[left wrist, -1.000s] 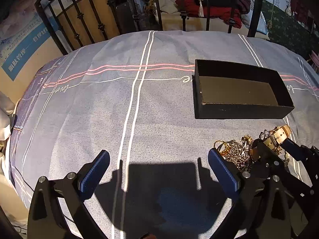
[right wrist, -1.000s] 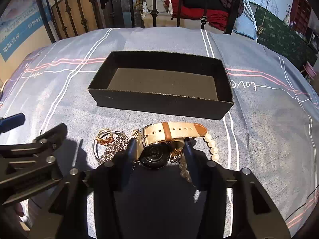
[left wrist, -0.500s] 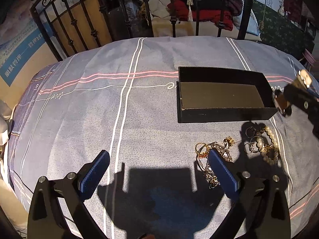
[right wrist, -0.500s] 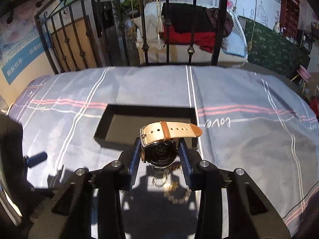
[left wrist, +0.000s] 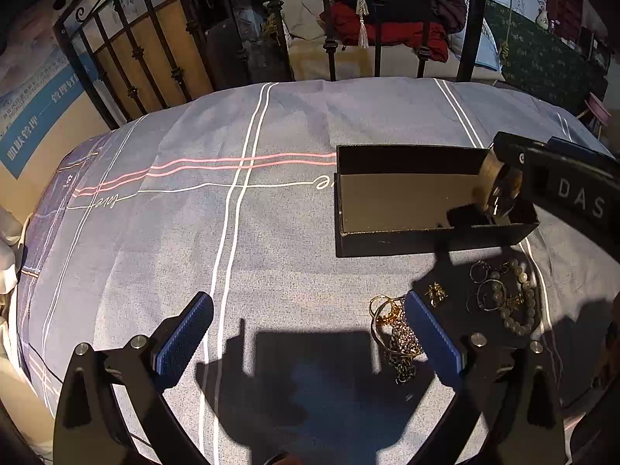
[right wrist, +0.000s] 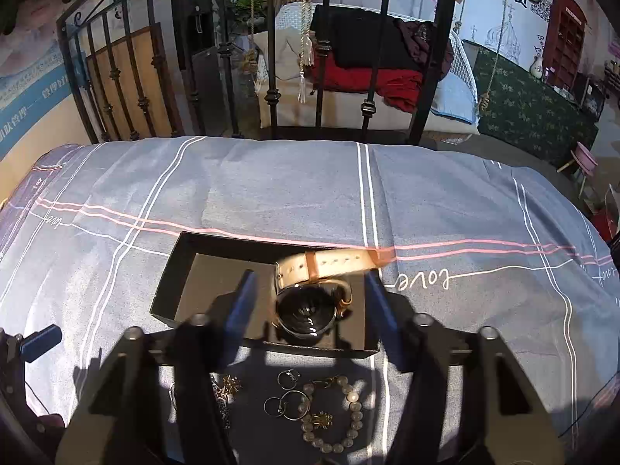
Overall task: Organize jewelry
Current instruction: 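Carry the watch into the black box and open the right tool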
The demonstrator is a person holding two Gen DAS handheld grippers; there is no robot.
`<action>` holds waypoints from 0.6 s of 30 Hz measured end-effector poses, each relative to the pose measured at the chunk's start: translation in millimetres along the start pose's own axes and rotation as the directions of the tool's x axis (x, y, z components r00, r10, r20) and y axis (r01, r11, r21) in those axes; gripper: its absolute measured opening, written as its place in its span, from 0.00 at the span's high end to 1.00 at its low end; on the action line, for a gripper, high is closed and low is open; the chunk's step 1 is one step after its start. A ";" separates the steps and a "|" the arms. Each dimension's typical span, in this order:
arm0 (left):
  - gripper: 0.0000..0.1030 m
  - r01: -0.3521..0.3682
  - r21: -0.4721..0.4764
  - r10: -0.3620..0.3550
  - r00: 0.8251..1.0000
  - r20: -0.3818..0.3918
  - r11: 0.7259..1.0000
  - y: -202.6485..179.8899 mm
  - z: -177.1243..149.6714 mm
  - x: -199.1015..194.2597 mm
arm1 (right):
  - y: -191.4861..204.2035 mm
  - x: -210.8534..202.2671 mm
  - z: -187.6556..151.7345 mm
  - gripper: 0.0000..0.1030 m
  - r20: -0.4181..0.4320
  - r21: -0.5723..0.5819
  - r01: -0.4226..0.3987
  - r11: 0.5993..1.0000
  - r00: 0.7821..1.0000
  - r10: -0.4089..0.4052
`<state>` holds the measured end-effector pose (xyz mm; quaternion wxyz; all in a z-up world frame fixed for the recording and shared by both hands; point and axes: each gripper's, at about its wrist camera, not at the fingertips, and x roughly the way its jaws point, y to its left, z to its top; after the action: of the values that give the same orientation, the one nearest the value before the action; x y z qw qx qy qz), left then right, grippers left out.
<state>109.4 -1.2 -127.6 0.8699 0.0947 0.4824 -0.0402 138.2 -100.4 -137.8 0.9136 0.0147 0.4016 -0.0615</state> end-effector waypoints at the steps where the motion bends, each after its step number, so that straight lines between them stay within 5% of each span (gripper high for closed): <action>1: 0.06 -0.001 0.001 0.001 1.000 0.001 1.000 -0.4 1.7 0.6 | 0.6 -0.4 0.2 0.32 0.007 -0.006 0.009 1.000 1.000 -0.009; 11: 0.06 0.005 -0.014 -0.005 0.999 0.036 1.000 1.3 11.8 -6.1 | -13.8 -22.2 -8.1 0.22 0.020 0.011 0.067 0.998 0.998 -0.067; 18: 0.06 0.018 0.011 -0.018 1.000 -0.008 1.000 -7.5 -24.8 1.7 | -39.6 -24.5 -83.9 0.22 -0.108 0.032 0.063 0.998 0.992 -0.059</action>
<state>88.4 -3.5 -142.8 0.8671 0.0955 0.4863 -0.0505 55.5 -130.8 -175.7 0.8882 0.0218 0.4490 -0.0955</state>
